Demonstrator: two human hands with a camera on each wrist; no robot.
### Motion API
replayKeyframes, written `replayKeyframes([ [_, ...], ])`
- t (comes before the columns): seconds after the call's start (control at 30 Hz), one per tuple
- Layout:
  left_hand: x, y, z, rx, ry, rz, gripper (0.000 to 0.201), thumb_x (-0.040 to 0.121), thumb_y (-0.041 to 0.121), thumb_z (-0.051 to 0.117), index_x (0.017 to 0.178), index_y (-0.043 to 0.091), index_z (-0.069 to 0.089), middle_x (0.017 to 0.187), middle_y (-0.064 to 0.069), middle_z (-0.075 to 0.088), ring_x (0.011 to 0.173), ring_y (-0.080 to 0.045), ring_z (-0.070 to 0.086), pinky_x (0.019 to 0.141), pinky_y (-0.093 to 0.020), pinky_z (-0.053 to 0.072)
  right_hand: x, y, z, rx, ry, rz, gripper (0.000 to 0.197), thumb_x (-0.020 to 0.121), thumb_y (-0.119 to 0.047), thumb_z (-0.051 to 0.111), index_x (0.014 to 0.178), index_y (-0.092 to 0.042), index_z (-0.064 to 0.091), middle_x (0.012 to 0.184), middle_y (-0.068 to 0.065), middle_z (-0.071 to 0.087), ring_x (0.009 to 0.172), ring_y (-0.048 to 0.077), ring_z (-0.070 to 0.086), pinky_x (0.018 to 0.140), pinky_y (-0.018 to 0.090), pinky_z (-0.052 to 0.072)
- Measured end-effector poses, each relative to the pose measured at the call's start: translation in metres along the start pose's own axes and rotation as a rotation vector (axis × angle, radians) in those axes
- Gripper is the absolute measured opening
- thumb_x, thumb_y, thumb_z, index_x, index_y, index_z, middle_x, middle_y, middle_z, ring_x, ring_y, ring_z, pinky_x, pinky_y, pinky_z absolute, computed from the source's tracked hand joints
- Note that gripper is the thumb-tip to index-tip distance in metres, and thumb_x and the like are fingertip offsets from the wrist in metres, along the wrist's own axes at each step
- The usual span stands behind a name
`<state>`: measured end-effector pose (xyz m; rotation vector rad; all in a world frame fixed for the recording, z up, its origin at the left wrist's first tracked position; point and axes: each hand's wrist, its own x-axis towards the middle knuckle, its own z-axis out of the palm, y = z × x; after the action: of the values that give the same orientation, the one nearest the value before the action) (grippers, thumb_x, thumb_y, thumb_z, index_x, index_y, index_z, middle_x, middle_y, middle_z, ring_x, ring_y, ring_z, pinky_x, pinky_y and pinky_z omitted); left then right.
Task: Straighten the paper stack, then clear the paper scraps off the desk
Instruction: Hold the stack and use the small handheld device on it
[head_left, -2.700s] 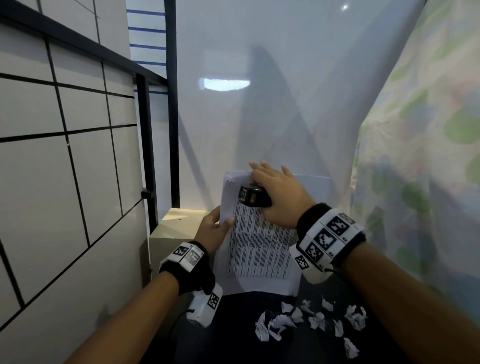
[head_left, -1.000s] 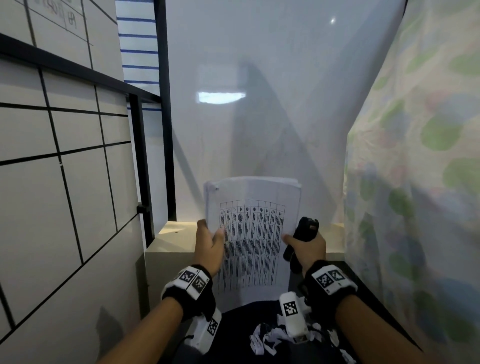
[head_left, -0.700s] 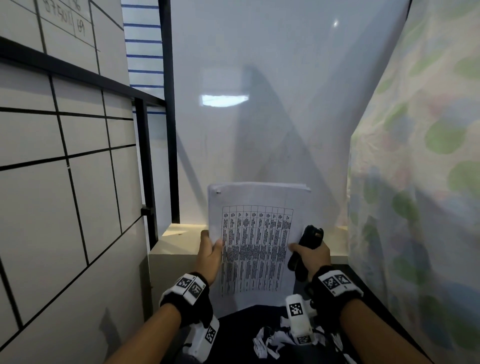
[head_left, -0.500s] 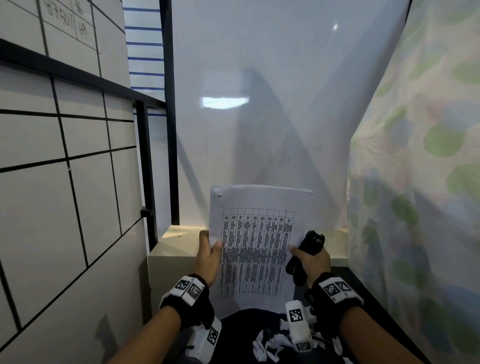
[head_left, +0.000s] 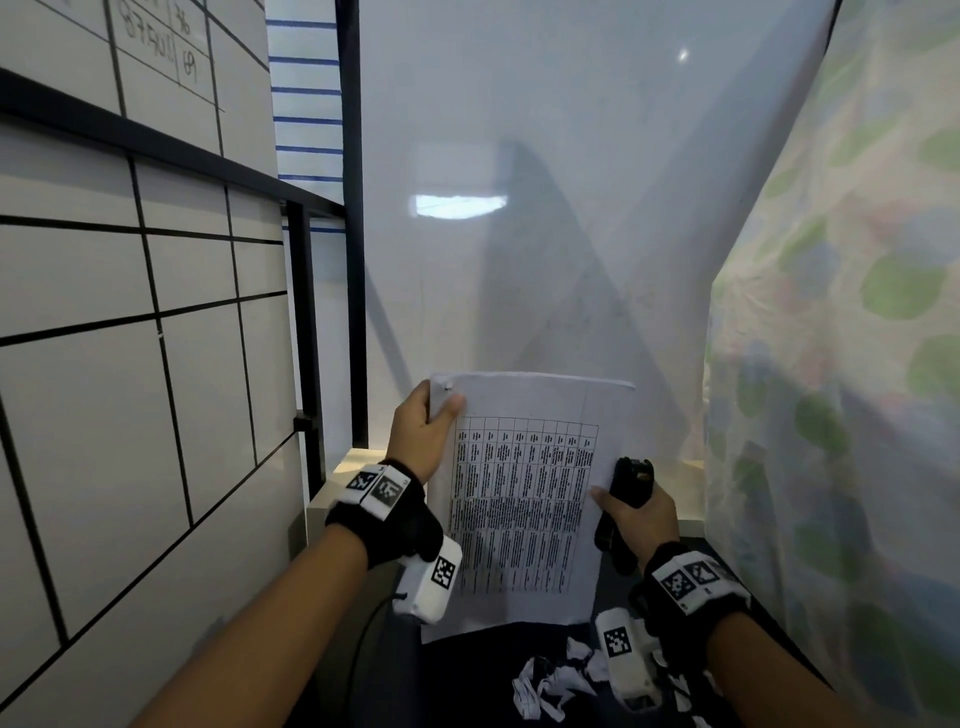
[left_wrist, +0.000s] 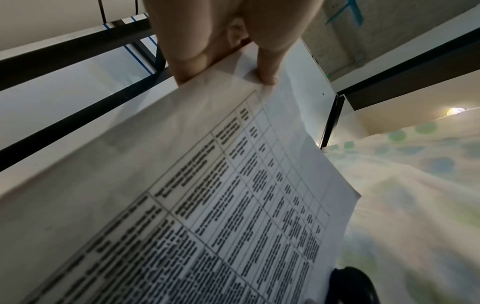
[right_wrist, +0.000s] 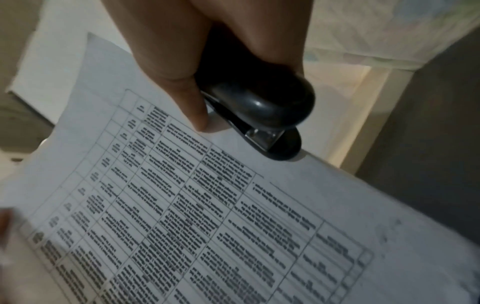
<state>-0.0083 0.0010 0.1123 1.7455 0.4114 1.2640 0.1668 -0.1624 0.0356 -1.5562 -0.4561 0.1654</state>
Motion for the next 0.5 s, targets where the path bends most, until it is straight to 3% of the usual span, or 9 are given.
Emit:
replayKeyframes([
  [0.1,-0.001,-0.002,-0.002,-0.007,-0.004,0.002,0.013,0.094,0.015,0.054,0.105,0.014,0.059,0.093,0.0,0.065,0.094,-0.019,0.061,0.086,-0.03,0.05,-0.006,-0.03,-0.007,-0.098,0.126,-0.153,0.023,0.079,-0.014,0.072,0.098,-0.008,0.06,0.094,0.015,0.064,0.093,0.031,0.063,0.085,0.036,0.05],
  [0.23,-0.003,-0.002,-0.002,-0.028,0.0,0.035,0.007,0.094,0.013,0.054,0.099,0.016,0.058,0.089,0.005,0.064,0.088,-0.014,0.06,0.08,-0.018,0.047,-0.026,-0.094,-0.013,0.08,0.315,-0.475,0.017,0.076,-0.014,0.07,0.082,-0.018,0.055,0.08,0.015,0.062,0.078,0.035,0.064,0.075,0.04,0.056],
  [0.3,-0.003,-0.002,-0.002,-0.036,0.005,0.035,0.007,0.093,0.013,0.054,0.098,0.017,0.058,0.089,0.006,0.064,0.085,-0.01,0.061,0.08,-0.018,0.048,-0.044,-0.128,-0.01,0.204,0.285,-0.609,0.018,0.072,-0.028,0.069,0.076,-0.024,0.052,0.079,0.02,0.063,0.073,0.037,0.062,0.068,0.04,0.053],
  [0.37,-0.005,0.0,-0.002,-0.05,0.009,0.02,0.008,0.093,0.014,0.055,0.1,0.016,0.059,0.089,0.007,0.065,0.084,-0.009,0.061,0.078,-0.018,0.049,-0.061,-0.154,-0.001,0.333,0.178,-0.661,0.026,0.068,-0.039,0.069,0.077,-0.021,0.052,0.081,0.028,0.064,0.064,0.033,0.06,0.061,0.036,0.052],
  [0.43,-0.006,0.001,-0.002,-0.073,0.012,-0.001,0.011,0.093,0.013,0.055,0.103,0.016,0.06,0.092,0.002,0.066,0.087,-0.013,0.062,0.081,-0.021,0.05,-0.07,-0.166,0.014,0.415,0.064,-0.665,0.029,0.071,-0.036,0.072,0.078,-0.017,0.052,0.075,0.023,0.063,0.05,0.015,0.057,0.051,0.022,0.048],
  [0.5,-0.008,0.004,-0.001,-0.091,0.014,-0.019,0.013,0.093,0.012,0.056,0.104,0.016,0.06,0.097,-0.005,0.067,0.092,-0.019,0.063,0.086,-0.03,0.052,-0.075,-0.17,0.033,0.42,-0.028,-0.652,0.022,0.078,-0.027,0.073,0.078,-0.022,0.051,0.074,0.013,0.059,0.05,0.009,0.054,0.051,0.019,0.047],
])
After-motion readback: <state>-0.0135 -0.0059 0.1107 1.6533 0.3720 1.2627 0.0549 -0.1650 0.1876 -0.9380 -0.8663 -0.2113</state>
